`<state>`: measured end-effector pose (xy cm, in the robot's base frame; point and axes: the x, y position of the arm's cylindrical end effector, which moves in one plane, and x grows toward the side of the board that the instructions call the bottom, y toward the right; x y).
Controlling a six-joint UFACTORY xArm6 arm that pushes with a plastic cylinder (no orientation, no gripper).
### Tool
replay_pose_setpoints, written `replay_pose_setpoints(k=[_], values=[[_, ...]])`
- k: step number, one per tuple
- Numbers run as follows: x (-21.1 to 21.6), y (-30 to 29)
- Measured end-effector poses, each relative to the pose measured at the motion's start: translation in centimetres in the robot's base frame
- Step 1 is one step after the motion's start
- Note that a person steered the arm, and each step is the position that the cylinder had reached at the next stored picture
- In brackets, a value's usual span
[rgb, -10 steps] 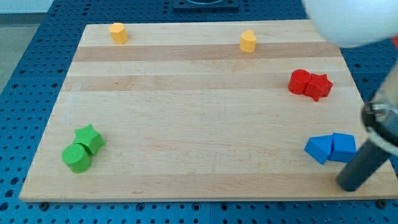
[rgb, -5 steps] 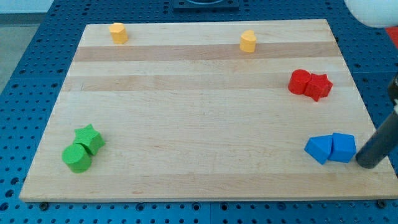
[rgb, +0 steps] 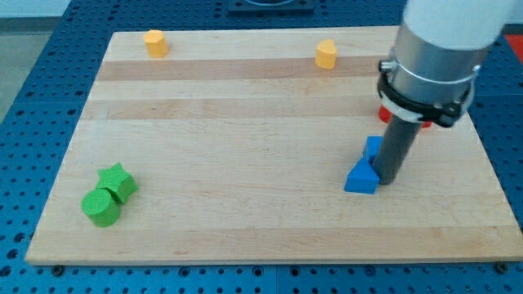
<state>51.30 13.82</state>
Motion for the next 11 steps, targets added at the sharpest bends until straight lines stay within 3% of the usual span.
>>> replay_pose_setpoints(k=[3, 6, 9, 11], values=[[-2.3, 2.2], [-10.2, 0.9], [-14.2, -6.3], [-15.6, -7.6]])
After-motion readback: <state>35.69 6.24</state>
